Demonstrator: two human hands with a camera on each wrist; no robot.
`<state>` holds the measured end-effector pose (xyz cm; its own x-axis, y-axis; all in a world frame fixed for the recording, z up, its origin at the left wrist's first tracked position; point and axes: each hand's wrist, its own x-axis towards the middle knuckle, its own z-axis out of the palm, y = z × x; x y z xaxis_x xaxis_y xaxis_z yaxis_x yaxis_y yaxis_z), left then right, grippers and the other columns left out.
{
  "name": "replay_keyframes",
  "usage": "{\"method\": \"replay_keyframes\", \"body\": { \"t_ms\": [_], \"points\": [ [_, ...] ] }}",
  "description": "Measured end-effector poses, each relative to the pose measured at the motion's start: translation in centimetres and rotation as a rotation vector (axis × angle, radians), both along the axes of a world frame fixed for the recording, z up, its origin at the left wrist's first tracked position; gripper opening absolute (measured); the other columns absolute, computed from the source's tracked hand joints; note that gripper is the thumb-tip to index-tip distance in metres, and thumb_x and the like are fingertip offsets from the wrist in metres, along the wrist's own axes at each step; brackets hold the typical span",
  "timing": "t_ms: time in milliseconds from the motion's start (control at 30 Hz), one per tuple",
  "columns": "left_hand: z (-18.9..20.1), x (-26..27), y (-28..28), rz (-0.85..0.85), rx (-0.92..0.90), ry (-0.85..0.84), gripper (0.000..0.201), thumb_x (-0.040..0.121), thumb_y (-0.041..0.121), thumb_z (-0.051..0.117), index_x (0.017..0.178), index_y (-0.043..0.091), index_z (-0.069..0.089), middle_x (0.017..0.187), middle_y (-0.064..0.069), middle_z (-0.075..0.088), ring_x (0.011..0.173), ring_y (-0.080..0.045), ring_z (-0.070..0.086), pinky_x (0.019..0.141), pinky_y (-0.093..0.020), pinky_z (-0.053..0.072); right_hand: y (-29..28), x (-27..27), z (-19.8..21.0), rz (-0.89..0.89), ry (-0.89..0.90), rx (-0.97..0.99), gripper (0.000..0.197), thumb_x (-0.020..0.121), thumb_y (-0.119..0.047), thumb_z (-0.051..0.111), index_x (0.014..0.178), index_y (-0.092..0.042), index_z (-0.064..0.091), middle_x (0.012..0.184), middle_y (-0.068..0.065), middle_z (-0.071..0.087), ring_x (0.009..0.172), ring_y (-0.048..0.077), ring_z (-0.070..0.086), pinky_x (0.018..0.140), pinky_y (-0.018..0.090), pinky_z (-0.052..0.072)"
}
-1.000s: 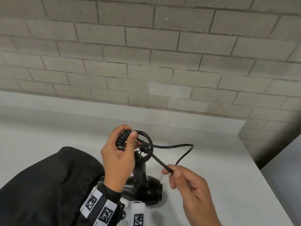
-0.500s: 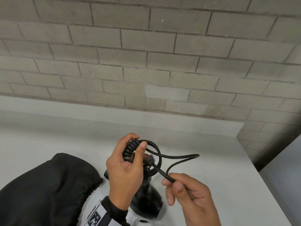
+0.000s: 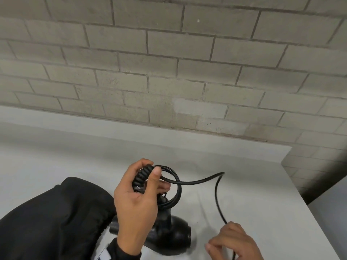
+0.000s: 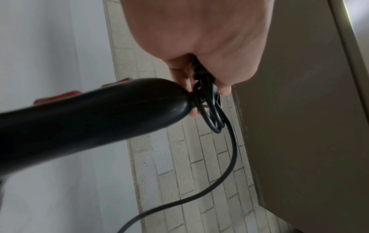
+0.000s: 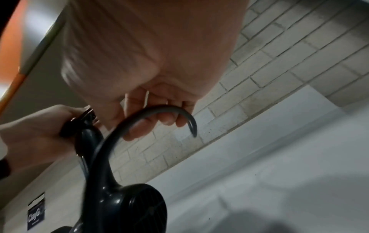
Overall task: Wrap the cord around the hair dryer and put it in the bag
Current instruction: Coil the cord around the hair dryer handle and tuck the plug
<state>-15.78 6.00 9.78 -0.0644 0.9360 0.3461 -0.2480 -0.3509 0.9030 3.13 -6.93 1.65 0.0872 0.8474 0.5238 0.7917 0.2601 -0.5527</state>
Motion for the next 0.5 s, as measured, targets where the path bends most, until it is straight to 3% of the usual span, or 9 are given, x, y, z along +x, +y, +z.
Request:
{"method": "replay_keyframes", "body": {
  "t_ms": [100, 167, 233, 300, 367, 433, 500],
  "points": [
    [-0.1, 0.1, -0.2, 0.002, 0.001, 0.01, 0.022, 0.081, 0.024, 0.068, 0.098, 0.011, 0.066, 0.067, -0.01, 0.065, 0.055, -0.029, 0.069, 0.057, -0.03, 0.059, 0.5, -1.9, 2.1, -0.02, 0.029, 0.191, 0.018, 0.082, -0.032, 0.072, 0.067, -0.028, 0.064, 0.068, -0.018, 0.054, 0.068, 0.006, 0.052, 0.066, 0.018, 0.044],
    [0.0, 0.2, -0.4, -0.006, 0.005, 0.026, 0.021, 0.08, 0.024, 0.068, 0.097, 0.012, 0.067, 0.067, -0.009, 0.065, 0.054, -0.027, 0.069, 0.057, -0.028, 0.059, 1.1, -3.6, 4.7, -0.127, 0.059, 0.355, 0.011, 0.077, -0.028, 0.074, 0.072, -0.02, 0.07, 0.077, -0.009, 0.063, 0.075, 0.012, 0.057, 0.073, 0.02, 0.045],
    [0.2, 0.3, -0.6, -0.015, 0.009, 0.043, 0.02, 0.081, 0.025, 0.068, 0.097, 0.014, 0.067, 0.068, -0.009, 0.066, 0.055, -0.026, 0.069, 0.057, -0.03, 0.06, 2.1, -4.7, 6.9, -0.227, 0.052, 0.385, 0.025, 0.075, -0.034, 0.073, 0.097, -0.021, 0.069, 0.1, 0.0, 0.065, 0.099, 0.016, 0.06, 0.09, 0.021, 0.044],
    [0.3, 0.5, -0.9, -0.016, 0.024, 0.065, 0.018, 0.081, 0.025, 0.068, 0.097, 0.016, 0.067, 0.069, -0.007, 0.067, 0.056, -0.025, 0.07, 0.058, -0.032, 0.061, 3.0, -4.4, 7.9, -0.145, -0.086, 0.289, 0.041, 0.083, -0.038, 0.067, 0.12, -0.022, 0.058, 0.117, -0.004, 0.058, 0.115, 0.014, 0.055, 0.102, 0.029, 0.041],
    [0.3, 0.5, -1.0, -0.015, 0.044, 0.084, 0.016, 0.081, 0.024, 0.069, 0.096, 0.019, 0.067, 0.069, -0.005, 0.068, 0.057, -0.024, 0.07, 0.059, -0.033, 0.061, 3.8, -3.6, 8.5, -0.017, -0.135, 0.193, 0.03, 0.092, -0.032, 0.06, 0.119, -0.019, 0.058, 0.108, -0.009, 0.057, 0.102, 0.009, 0.057, 0.093, 0.032, 0.048],
    [0.3, 0.5, -1.0, -0.022, 0.049, 0.084, 0.016, 0.08, 0.025, 0.069, 0.095, 0.02, 0.067, 0.068, -0.004, 0.069, 0.057, -0.023, 0.071, 0.061, -0.036, 0.062, 4.3, -3.0, 9.5, 0.07, -0.069, 0.182, 0.014, 0.095, -0.022, 0.059, 0.106, -0.015, 0.065, 0.094, -0.007, 0.058, 0.085, 0.007, 0.057, 0.075, 0.023, 0.049],
    [0.4, 0.3, -1.0, -0.042, 0.061, 0.095, 0.014, 0.079, 0.028, 0.071, 0.093, 0.025, 0.068, 0.066, -0.005, 0.07, 0.056, -0.023, 0.071, 0.061, -0.04, 0.062, 4.8, -3.0, 10.9, 0.11, -0.024, 0.21, 0.012, 0.094, -0.016, 0.06, 0.097, -0.009, 0.069, 0.088, -0.004, 0.061, 0.079, 0.007, 0.056, 0.073, 0.015, 0.044]
  ]
}}
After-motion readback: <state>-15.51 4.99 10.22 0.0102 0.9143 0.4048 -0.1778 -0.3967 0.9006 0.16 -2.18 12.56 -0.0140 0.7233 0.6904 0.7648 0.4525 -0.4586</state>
